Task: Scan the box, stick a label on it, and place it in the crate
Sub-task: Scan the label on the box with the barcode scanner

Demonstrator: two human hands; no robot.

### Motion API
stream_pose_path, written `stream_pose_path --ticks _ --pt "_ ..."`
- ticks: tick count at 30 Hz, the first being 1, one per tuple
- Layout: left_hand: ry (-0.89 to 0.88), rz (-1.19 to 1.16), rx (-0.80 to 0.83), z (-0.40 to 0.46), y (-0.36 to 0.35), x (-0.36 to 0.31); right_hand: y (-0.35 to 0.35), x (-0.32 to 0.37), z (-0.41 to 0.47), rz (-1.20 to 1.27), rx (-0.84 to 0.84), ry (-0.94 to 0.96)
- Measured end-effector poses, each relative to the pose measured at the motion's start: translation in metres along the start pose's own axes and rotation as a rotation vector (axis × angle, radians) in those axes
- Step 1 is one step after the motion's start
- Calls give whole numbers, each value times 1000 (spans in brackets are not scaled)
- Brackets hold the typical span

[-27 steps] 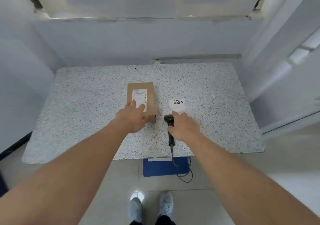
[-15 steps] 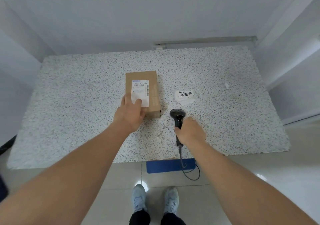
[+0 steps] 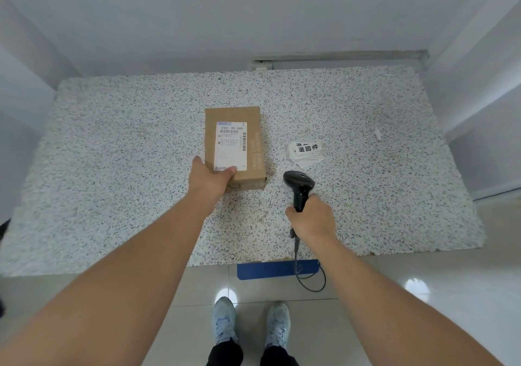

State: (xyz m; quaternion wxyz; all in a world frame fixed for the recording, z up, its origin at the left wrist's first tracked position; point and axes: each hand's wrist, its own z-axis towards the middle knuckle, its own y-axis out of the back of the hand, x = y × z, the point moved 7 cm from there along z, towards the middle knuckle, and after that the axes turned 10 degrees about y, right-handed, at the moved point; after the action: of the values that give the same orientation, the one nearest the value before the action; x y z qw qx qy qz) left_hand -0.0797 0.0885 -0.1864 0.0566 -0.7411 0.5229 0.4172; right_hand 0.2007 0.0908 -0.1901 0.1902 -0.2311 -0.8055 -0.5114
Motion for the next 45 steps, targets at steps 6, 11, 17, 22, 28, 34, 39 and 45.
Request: stream_pose_path --ticks 6,11,17,22,28,34,39,45 --pt "-11 -62 84 -7 2 8 18 17 4 243 -134 19" --pt "-70 -71 177 -22 5 14 23 40 2 481 -164 145" --pt "-206 -22 121 -31 -4 1 32 54 -10 582 -180 232" --pt "-178 -143 189 -30 -16 3 35 75 -15 687 -85 275" --pt "-343 3 128 -40 -16 -8 35 84 -25 752 -86 240" --pt "-368 139 89 -40 -18 -10 24 87 -36 739 -22 203" --pt "-386 142 75 -37 -20 -11 28 95 -41 728 -71 219" --pt "-361 137 70 -36 -20 -7 30 103 -46 791 -70 208"
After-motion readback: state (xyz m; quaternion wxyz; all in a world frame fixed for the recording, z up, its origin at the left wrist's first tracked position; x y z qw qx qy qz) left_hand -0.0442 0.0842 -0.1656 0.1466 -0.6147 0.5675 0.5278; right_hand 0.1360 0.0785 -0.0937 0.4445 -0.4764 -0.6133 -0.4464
